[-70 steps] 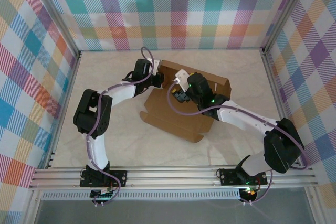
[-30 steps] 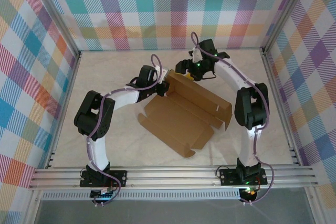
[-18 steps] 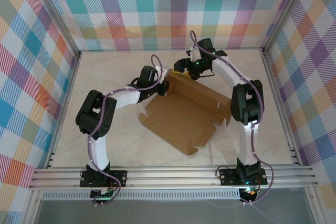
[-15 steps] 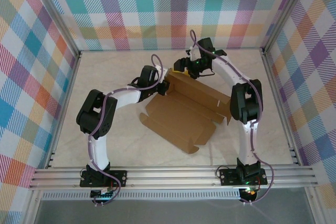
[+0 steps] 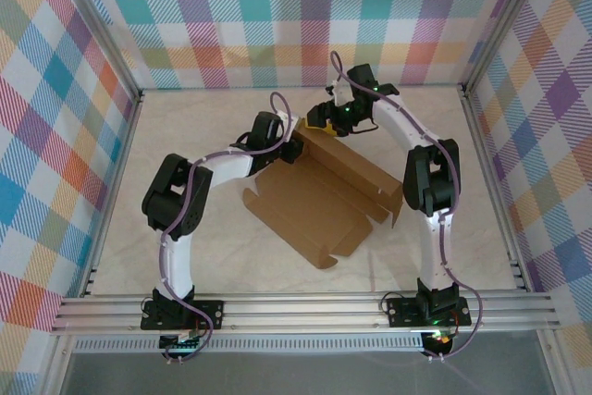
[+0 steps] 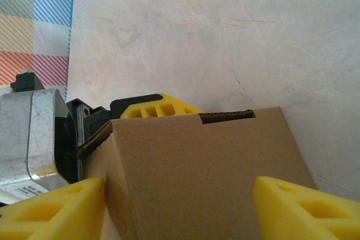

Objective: Fold the paper box

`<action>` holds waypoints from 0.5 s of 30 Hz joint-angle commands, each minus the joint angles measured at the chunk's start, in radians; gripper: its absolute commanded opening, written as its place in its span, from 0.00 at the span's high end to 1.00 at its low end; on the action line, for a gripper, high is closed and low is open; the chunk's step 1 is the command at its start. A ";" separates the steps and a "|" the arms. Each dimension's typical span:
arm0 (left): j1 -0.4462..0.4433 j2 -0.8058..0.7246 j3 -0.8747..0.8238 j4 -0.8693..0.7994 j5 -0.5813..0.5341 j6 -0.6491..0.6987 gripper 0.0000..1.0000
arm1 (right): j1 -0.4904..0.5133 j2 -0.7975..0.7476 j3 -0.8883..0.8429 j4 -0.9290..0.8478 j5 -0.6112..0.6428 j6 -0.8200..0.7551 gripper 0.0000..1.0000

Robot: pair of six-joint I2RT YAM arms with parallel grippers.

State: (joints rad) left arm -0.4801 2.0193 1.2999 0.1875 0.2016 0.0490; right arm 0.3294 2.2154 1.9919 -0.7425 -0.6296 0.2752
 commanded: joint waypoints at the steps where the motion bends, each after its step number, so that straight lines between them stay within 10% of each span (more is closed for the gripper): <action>1: 0.001 0.025 0.017 0.025 0.034 -0.035 0.80 | 0.009 0.051 -0.028 -0.123 0.135 -0.041 0.32; 8: 0.005 0.032 0.000 0.070 0.072 -0.070 1.00 | 0.008 0.053 -0.027 -0.107 0.101 -0.012 0.33; 15: 0.005 0.007 -0.019 0.115 0.015 -0.064 0.92 | 0.007 0.038 -0.055 -0.025 -0.069 0.045 0.33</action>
State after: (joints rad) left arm -0.4770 2.0342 1.2961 0.2337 0.2413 0.0181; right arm 0.3275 2.2158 1.9862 -0.7109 -0.6518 0.3027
